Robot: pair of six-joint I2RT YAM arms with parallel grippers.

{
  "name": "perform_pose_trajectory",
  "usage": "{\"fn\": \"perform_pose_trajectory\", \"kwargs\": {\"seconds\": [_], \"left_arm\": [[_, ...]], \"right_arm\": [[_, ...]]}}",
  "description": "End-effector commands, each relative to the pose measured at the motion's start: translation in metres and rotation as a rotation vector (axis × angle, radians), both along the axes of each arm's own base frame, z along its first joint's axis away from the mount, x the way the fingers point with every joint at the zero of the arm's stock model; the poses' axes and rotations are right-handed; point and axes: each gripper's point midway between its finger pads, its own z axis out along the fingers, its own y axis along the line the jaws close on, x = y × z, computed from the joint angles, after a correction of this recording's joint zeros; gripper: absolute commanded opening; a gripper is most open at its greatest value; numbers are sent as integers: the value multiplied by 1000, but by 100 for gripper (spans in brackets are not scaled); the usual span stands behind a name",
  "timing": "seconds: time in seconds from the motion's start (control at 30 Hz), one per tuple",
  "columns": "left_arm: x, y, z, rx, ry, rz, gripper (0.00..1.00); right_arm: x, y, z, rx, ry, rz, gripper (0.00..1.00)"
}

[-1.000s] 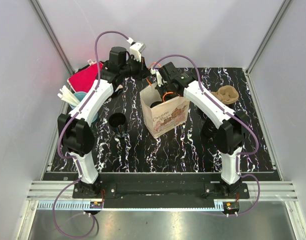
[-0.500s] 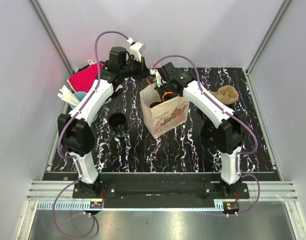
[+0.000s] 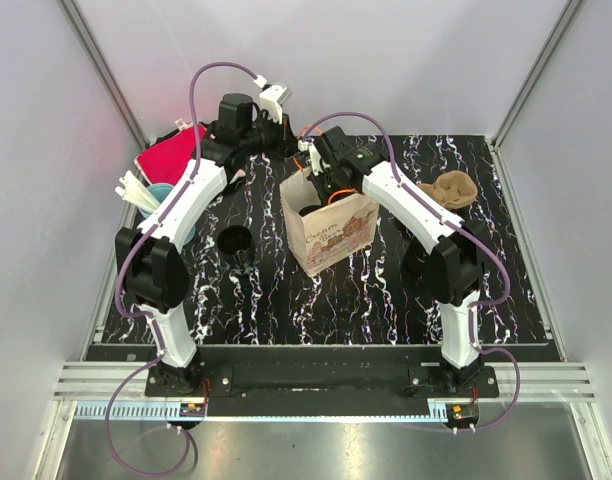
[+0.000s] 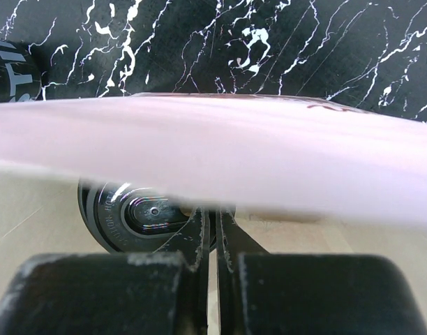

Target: Pack the takeout coffee

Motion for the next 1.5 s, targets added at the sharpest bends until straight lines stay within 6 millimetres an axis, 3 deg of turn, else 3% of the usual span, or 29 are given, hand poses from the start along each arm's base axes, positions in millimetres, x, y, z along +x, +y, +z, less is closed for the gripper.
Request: {"fn": "perform_pose_trajectory", "kwargs": {"seconds": [0.0, 0.57, 0.8, 1.47], "left_arm": [[-6, -1, 32, -46, -81, -23, 0], [-7, -1, 33, -44, -83, -24, 0], [-8, 1, 33, -40, -87, -21, 0], [-8, -1, 32, -45, -80, -25, 0]], "right_arm": [[5, 15, 16, 54, -39, 23, 0], [6, 12, 10, 32, -39, 18, 0], [3, 10, -2, 20, -21, 21, 0], [4, 11, -3, 27, -27, 22, 0]]}}
